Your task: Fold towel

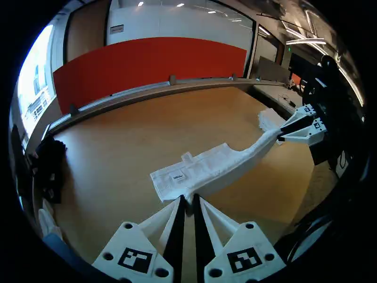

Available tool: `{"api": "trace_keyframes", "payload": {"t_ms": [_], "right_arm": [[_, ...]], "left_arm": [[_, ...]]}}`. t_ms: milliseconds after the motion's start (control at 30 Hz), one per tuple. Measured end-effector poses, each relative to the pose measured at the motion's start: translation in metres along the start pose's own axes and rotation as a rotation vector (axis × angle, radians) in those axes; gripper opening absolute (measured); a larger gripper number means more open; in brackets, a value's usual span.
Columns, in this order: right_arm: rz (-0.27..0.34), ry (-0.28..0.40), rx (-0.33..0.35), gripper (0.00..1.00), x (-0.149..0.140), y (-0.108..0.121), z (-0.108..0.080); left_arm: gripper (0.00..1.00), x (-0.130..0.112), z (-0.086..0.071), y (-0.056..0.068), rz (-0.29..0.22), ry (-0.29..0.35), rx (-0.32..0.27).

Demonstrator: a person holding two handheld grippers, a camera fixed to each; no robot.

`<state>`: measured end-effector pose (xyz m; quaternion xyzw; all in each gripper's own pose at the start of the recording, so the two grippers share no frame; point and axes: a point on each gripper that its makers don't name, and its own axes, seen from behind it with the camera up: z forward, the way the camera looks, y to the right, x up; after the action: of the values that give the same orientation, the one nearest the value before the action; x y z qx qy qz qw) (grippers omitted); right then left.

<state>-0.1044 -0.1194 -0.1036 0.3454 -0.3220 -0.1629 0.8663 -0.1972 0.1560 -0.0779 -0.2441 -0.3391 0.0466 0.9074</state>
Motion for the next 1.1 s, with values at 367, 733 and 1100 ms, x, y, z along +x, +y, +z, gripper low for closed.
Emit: {"api": "trace_keyframes", "payload": {"t_ms": [367, 733, 1100], "right_arm": [[-0.009, -0.020, 0.003, 0.17, -0.003, 0.001, 0.004], [0.003, -0.061, 0.018, 0.17, -0.020, 0.005, 0.024], [0.011, -0.100, 0.018, 0.17, -0.036, 0.018, 0.051]], "left_arm": [[0.13, -0.004, 0.007, -0.001, -0.002, -0.016, 0.008], [0.13, -0.013, 0.031, -0.008, -0.023, -0.048, 0.018], [0.13, -0.023, 0.059, -0.016, -0.040, -0.083, 0.029]]}}
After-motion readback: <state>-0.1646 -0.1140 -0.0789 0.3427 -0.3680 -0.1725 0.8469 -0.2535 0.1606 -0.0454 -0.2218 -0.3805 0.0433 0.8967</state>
